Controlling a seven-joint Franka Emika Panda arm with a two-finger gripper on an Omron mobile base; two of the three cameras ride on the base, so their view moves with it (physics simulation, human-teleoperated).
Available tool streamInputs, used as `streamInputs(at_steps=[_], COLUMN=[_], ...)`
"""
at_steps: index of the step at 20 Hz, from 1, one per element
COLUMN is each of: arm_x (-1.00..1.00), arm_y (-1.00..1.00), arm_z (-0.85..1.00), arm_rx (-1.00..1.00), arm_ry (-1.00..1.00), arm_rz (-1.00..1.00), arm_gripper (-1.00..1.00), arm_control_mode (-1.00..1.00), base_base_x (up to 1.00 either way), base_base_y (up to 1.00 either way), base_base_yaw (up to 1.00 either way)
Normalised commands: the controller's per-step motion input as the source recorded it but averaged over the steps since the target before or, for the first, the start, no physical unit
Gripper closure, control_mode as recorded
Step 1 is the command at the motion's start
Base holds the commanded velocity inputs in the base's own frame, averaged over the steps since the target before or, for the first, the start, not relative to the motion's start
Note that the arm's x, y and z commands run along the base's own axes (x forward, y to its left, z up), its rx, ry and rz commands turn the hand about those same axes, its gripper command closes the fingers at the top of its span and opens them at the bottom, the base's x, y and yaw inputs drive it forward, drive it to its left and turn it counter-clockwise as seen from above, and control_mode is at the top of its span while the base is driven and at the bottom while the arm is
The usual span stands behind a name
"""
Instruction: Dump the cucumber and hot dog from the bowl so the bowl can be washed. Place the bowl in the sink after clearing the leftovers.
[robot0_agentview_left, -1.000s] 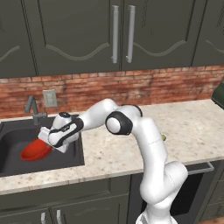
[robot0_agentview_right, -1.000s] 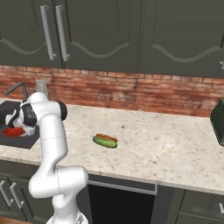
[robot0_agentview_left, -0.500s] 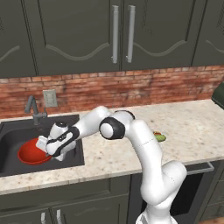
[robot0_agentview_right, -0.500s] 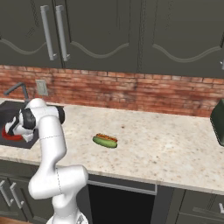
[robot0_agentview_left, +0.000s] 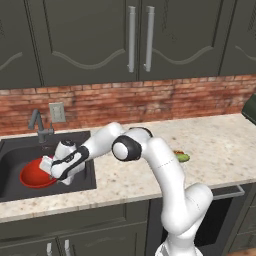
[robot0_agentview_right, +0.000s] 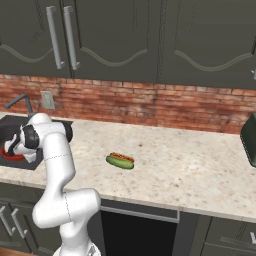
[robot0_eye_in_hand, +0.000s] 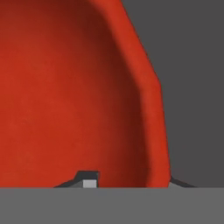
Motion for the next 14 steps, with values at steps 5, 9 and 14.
streamInputs(at_steps=[5,9,14], arm_x=[0.0,0.0,-0.22], arm_y=[0.0,-0.07,-0.52], arm_z=[0.9,1.0,0.9], arm_rx=[0.0,0.0,0.0], arm_ry=[0.0,0.0,0.0], arm_rz=[-0.09,-0.14,-0.07], arm_gripper=[-1.0,-1.0,-1.0], arm_control_mode=[-1.0,-1.0,-1.0], base_base_x=[0.0,0.0,0.0], base_base_y=[0.0,0.0,0.0], base_base_yaw=[0.0,0.0,0.0])
